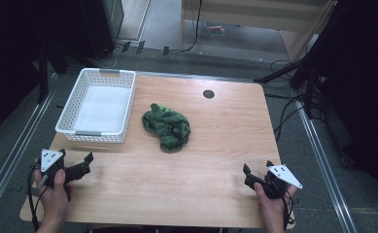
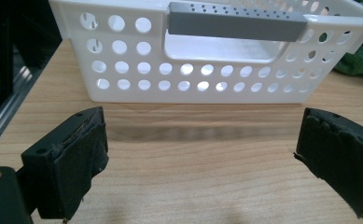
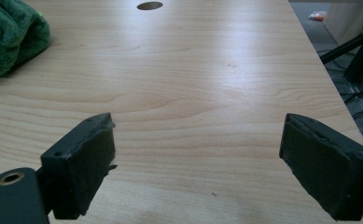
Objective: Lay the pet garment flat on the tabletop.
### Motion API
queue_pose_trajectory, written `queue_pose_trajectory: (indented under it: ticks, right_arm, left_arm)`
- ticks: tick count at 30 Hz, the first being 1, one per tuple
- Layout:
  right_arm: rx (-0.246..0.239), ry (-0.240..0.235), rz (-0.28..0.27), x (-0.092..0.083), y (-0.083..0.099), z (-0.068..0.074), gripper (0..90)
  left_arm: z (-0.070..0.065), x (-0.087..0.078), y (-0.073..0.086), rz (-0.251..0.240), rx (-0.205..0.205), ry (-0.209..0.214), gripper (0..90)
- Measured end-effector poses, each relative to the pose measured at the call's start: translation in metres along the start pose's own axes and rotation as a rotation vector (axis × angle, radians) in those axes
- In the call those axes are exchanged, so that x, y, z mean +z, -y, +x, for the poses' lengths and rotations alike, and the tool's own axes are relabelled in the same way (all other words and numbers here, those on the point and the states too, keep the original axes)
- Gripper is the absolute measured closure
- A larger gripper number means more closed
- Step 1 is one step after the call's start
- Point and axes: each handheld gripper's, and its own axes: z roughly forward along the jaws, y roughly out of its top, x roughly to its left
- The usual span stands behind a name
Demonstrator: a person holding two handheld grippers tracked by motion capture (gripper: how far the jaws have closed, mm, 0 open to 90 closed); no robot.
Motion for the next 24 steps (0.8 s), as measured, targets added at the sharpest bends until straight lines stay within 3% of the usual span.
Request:
queue_pose_trajectory:
  ticks: [3,7,15,16,21,24]
  right_arm:
    - [-0.003,0.012,0.0,0.0,-0.001,0.002,11.6]
    - [0.041,-0.034,-0.014,-0.001,-0.007,0.001,12.2]
    - [-0.005,-0.073,-0.028,-0.004,-0.027,0.017,12.6]
    - [-0.017,-0.103,-0.031,-0.005,-0.034,0.025,12.7]
    - [-0.044,-0.145,-0.032,-0.005,-0.044,0.041,12.8]
    - [-0.07,-0.173,-0.037,0.0,-0.056,0.058,13.1]
  left_arm:
    - [-0.001,0.0,0.0,-0.003,0.006,-0.003,2.4]
    - [-0.001,0.0,0.0,-0.002,0.007,0.001,2.4]
    - [-0.003,0.001,0.0,-0.006,0.016,0.001,2.4]
    - [-0.003,0.001,0.0,-0.005,0.019,0.003,2.4]
    - [-0.003,0.001,0.0,-0.005,0.017,0.007,2.4]
    - [-0.003,0.001,0.0,-0.005,0.016,0.008,2.4]
